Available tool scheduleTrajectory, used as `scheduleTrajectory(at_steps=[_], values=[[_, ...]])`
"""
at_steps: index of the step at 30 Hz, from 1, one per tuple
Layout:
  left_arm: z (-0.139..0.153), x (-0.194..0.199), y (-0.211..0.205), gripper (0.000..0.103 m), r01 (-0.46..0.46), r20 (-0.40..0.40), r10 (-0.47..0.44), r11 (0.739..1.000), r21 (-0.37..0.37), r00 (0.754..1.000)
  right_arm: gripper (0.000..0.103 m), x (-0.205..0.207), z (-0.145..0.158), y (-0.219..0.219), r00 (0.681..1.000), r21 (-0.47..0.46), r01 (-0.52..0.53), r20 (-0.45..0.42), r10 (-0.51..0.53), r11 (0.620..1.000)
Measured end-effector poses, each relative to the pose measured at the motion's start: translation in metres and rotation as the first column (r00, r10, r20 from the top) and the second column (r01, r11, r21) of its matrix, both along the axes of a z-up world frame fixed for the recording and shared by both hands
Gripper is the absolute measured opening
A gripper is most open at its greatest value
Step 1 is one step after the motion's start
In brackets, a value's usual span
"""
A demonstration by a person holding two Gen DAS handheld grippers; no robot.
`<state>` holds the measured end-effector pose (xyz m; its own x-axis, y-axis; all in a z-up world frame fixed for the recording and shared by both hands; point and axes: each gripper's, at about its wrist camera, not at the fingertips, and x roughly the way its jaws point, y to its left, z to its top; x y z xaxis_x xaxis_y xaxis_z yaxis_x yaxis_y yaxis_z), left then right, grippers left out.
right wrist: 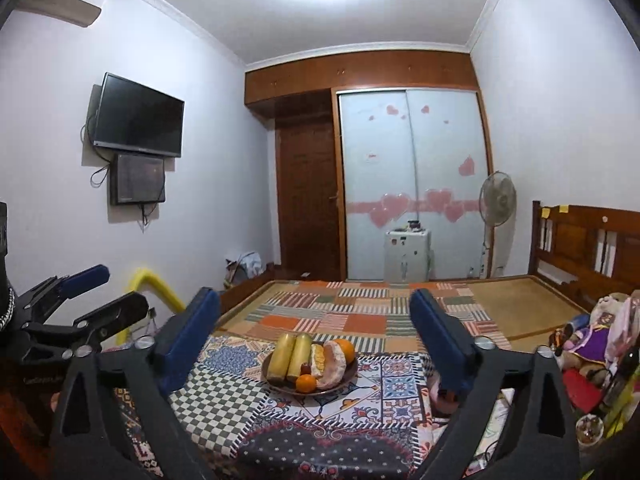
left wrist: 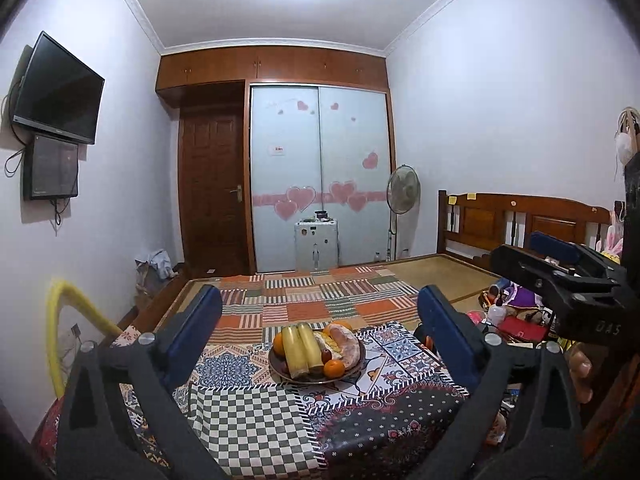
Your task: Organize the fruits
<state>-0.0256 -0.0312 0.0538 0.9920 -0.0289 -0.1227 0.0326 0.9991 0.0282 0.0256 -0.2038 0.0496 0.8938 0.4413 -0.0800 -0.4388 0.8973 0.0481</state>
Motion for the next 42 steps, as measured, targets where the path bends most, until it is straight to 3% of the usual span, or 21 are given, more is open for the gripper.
scheduleTrajectory(at_steps=[42], values=[[-0.008,-0.008,0.001,0.103,-0.013,0.000,0.013,0.999,-0.036,1.000,0.103,-0.022,-0.008,-0.001,1.000,-0.034,0.013,0.018,-0.012,0.999]])
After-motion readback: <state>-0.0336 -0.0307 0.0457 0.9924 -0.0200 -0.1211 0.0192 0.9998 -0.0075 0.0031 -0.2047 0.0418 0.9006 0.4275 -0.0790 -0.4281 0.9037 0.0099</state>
